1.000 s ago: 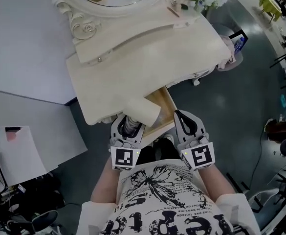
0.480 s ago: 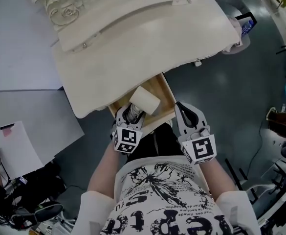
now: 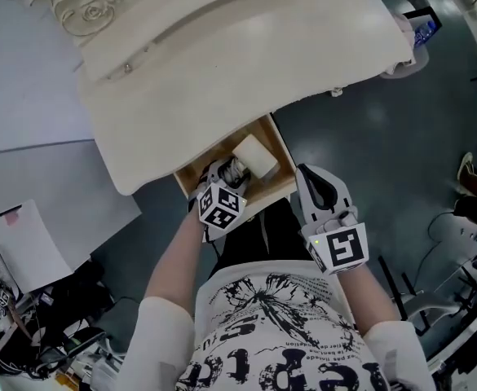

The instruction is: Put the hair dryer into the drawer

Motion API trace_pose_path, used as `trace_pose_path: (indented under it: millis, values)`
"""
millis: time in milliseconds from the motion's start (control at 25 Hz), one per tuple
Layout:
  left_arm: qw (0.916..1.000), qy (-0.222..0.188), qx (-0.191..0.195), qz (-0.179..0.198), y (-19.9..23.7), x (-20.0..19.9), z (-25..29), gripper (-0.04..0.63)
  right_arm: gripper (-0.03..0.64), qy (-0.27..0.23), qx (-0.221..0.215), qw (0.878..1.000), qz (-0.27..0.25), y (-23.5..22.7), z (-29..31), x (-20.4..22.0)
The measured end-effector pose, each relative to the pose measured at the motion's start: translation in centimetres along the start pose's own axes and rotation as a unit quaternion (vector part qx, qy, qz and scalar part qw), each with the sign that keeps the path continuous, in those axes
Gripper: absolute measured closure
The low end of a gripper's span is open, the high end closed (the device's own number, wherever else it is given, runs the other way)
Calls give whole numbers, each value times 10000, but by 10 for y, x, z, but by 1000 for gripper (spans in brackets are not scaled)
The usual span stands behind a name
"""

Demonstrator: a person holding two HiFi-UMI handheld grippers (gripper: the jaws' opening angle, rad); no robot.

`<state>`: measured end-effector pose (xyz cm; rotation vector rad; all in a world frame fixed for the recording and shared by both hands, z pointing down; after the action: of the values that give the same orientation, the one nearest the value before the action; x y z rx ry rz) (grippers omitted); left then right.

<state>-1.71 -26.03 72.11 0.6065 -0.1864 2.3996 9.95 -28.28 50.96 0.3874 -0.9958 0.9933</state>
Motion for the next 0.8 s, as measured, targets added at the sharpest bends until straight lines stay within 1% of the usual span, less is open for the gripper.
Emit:
trace_pose_path:
  millis: [120, 240, 560, 800]
  values:
    - [9995, 279, 116, 108, -6, 4, 19, 344, 600, 54, 6, 10000, 23, -9, 0, 6]
    - [9987, 439, 195, 165, -13, 6, 30, 344, 600, 72, 24, 9999, 74, -17, -2, 10]
    - [9961, 815, 295, 131, -17, 24, 46, 344, 600, 123, -40, 9998, 133, -20, -1, 18]
    - [9931, 1127, 331, -2, -18, 32, 53, 341, 600, 142, -97, 9998, 129, -18, 2, 19]
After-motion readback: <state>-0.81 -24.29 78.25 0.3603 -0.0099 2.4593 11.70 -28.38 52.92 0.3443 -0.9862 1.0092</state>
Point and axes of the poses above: the fingertips, and each gripper's own axes: z forward along the fingers, y to its left, x out of its underside, the point moved 1 cm from there along -z, backward along the fingers, and after that the axes turned 7 degrees about y, right-handed, at the moved point
